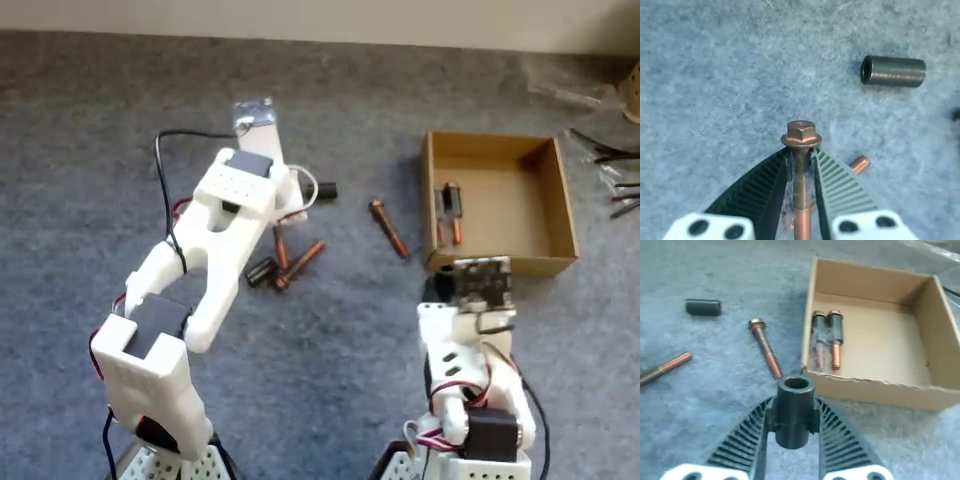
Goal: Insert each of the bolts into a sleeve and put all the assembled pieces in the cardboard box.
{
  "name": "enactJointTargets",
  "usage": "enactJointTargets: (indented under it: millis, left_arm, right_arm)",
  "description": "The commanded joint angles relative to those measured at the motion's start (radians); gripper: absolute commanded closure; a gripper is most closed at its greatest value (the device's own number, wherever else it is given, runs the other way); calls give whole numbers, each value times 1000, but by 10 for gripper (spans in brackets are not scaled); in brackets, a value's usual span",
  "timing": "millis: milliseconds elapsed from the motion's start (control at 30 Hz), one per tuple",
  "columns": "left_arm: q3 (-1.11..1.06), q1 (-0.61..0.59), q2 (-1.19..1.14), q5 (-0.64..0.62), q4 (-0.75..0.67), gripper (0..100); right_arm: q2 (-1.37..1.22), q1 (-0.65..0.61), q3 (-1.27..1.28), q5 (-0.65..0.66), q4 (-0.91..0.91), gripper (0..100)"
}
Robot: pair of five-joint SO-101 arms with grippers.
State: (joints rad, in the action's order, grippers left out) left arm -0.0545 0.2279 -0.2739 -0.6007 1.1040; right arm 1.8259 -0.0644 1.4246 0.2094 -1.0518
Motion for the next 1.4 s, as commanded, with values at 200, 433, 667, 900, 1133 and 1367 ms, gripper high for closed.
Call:
enactJointTargets:
  millis: [200, 433, 667, 900, 1133, 1367]
  left_arm:
    - [56, -81, 21, 20, 9, 995]
    - [88, -124, 21, 66, 15, 995]
    - [90, -125, 21, 83, 15, 995]
    - [88, -127, 21, 101, 17, 995]
    - [90, -127, 21, 218, 12, 995]
    - [91, -125, 30, 218, 9, 995]
  right_arm:
    - [1, -200, 39, 44, 160, 994]
    - [1, -300, 133, 46, 228, 994]
    - [1, -417, 131, 46, 271, 994]
    - [-1, -420, 131, 43, 407, 994]
    - [4, -467, 174, -63, 507, 994]
    - [10, -506, 271, -75, 590, 994]
